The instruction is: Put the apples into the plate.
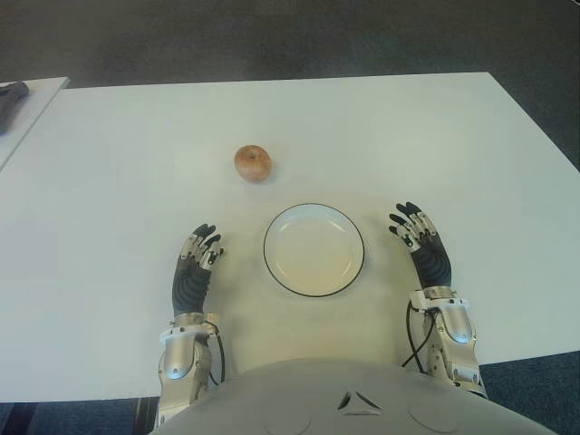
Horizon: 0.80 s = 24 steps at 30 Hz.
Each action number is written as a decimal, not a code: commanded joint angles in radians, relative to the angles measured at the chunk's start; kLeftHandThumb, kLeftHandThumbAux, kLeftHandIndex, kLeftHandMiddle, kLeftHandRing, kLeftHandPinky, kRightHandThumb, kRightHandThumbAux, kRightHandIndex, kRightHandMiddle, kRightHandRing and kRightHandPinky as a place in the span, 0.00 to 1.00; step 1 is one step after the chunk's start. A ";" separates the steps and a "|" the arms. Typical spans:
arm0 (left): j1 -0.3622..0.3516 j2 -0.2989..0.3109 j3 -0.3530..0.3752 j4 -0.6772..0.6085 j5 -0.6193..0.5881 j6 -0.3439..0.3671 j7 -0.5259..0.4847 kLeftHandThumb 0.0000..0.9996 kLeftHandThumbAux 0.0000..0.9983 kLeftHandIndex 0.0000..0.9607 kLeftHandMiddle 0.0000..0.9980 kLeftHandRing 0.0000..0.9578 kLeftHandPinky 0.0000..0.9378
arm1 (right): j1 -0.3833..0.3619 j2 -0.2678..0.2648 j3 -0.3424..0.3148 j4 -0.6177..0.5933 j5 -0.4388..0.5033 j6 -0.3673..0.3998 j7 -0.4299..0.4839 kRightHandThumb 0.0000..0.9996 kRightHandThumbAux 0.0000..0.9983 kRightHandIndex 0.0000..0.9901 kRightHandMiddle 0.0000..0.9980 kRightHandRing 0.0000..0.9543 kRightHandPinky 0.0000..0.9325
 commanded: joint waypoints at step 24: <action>-0.008 0.014 0.011 -0.054 0.024 0.040 0.004 0.19 0.53 0.16 0.16 0.20 0.25 | -0.002 0.011 0.007 0.013 -0.014 0.010 -0.016 0.34 0.61 0.11 0.16 0.19 0.24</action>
